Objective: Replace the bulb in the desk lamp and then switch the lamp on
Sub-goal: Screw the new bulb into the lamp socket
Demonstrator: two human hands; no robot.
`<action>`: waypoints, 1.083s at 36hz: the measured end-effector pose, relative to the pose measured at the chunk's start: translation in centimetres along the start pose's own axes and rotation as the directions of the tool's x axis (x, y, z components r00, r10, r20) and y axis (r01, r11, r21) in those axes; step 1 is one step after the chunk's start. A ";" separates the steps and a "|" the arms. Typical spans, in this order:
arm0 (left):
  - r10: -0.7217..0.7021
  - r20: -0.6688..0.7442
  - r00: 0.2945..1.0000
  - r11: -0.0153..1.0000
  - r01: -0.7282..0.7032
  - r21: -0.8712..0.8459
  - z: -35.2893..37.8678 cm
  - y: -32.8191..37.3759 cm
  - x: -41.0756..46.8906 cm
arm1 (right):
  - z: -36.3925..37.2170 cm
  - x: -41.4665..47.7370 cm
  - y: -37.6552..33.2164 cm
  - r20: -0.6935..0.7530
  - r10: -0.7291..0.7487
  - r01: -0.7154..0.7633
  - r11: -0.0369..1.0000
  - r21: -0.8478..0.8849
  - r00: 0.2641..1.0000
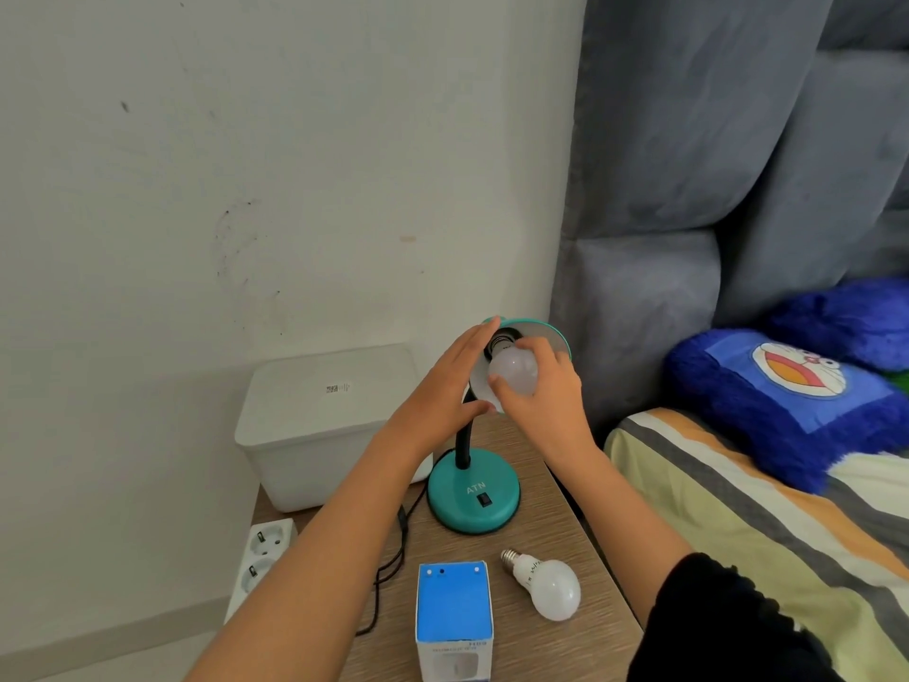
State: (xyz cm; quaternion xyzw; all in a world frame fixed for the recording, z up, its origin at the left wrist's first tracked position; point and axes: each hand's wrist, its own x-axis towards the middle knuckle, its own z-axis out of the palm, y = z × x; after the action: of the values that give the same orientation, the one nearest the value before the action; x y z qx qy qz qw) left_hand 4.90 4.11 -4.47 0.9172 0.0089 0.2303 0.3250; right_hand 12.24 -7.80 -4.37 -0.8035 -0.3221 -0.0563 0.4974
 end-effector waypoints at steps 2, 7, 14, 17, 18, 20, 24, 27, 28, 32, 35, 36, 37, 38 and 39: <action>-0.011 -0.001 1.000 1.000 0.011 -0.003 0.0 0.0 0.0 | 0.1 0.0 0.3 0.018 -0.014 0.014 1.000 -0.017 1.000; -0.023 0.011 1.000 1.000 0.023 -0.005 -0.1 0.2 0.0 | 0.2 0.2 0.4 -0.048 -0.010 0.013 0.998 0.054 0.999; -0.032 0.014 0.999 0.999 0.032 -0.007 -0.1 0.3 0.1 | 0.4 0.7 -0.3 -0.029 -0.074 0.075 0.997 0.026 0.997; -0.036 0.014 0.999 0.999 0.036 0.001 -0.2 0.3 0.1 | 0.2 0.8 -0.3 -0.084 -0.032 0.036 0.999 0.039 0.996; -0.034 0.015 0.999 0.999 0.034 0.005 -0.2 0.3 0.1 | 0.2 0.8 -0.3 -0.081 -0.035 0.038 0.999 0.030 0.996; -0.033 0.015 0.999 0.999 0.033 0.005 -0.1 0.3 0.1 | 0.2 0.8 -0.1 -0.060 -0.053 0.053 0.999 0.000 0.997; -0.035 0.019 0.999 0.999 0.034 0.014 -0.1 0.3 0.2 | 0.1 0.7 0.2 -0.050 -0.059 0.058 0.998 -0.033 0.997; -0.038 0.021 0.999 0.999 0.038 0.014 -0.1 0.3 0.1 | -0.1 1.0 -0.2 -0.092 0.037 -0.033 0.998 0.049 0.995; -0.037 0.020 0.999 0.999 0.036 0.014 -0.1 0.3 0.1 | -0.1 1.1 -0.3 -0.089 0.036 -0.032 0.998 0.049 0.995; -0.035 0.029 0.999 0.999 0.035 0.007 -0.1 0.3 0.2 | 0.4 1.0 0.2 -0.021 -0.028 0.028 1.000 -0.004 0.999; -0.042 0.031 0.999 0.999 0.041 0.014 -0.2 0.4 0.2 | 0.4 0.9 0.1 -0.056 0.012 -0.012 1.000 0.010 0.998; -0.042 0.033 0.999 0.999 0.041 0.014 -0.2 0.4 0.2 | 0.3 1.0 0.0 -0.066 0.033 -0.032 0.999 0.013 0.997; -0.041 0.037 0.998 0.999 0.041 0.015 -0.2 0.4 0.2 | 0.2 1.0 -0.1 -0.070 0.045 -0.044 0.999 0.011 0.997; -0.040 0.040 0.998 0.999 0.040 0.015 -0.2 0.4 0.1 | 0.1 1.0 -0.1 -0.070 0.033 -0.033 0.999 0.003 0.997; -0.040 0.041 0.998 0.999 0.039 0.014 -0.2 0.4 0.1 | 0.1 1.0 -0.2 -0.062 0.002 -0.003 1.000 -0.011 0.998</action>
State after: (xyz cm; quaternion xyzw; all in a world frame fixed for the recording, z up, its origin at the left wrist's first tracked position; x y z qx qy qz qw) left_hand 4.89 3.95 -4.06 0.9236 0.0218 0.2047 0.3233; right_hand 12.91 -7.22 -3.84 -0.8044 -0.3053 -0.0823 0.5029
